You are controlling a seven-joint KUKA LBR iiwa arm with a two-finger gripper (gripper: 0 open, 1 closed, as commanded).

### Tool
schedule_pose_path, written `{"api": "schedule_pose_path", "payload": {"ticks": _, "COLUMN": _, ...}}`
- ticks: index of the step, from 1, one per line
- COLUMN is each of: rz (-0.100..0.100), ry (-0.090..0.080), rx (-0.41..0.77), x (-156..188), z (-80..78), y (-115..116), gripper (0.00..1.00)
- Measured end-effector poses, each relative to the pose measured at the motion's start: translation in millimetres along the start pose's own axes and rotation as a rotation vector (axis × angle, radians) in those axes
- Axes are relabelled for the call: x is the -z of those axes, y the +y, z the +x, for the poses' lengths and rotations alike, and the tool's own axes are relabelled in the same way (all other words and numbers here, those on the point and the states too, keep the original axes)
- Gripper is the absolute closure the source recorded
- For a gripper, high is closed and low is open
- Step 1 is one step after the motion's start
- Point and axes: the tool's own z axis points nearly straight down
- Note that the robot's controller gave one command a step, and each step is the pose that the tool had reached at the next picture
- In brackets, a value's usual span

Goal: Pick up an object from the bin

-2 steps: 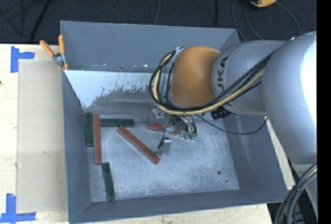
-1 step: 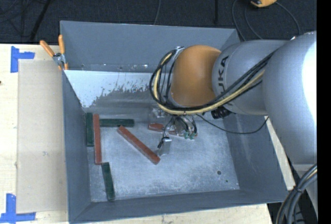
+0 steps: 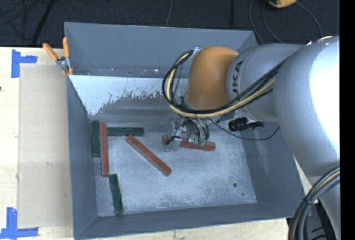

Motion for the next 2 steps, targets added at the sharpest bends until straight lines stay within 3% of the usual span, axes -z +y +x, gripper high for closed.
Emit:
{"api": "schedule_pose_path", "payload": {"ticks": 1, "rz": 0.0, "ry": 0.0, "rx": 0.0, "x": 0.0, "z": 0.0, "y": 0.0, "gripper": 1.0}}
{"api": "schedule_pose_path", "payload": {"ticks": 2, "rz": 0.0, "ry": -0.002, "rx": 0.033, "x": 148.6, "z": -9.5, "y": -24.6, "gripper": 1.0}}
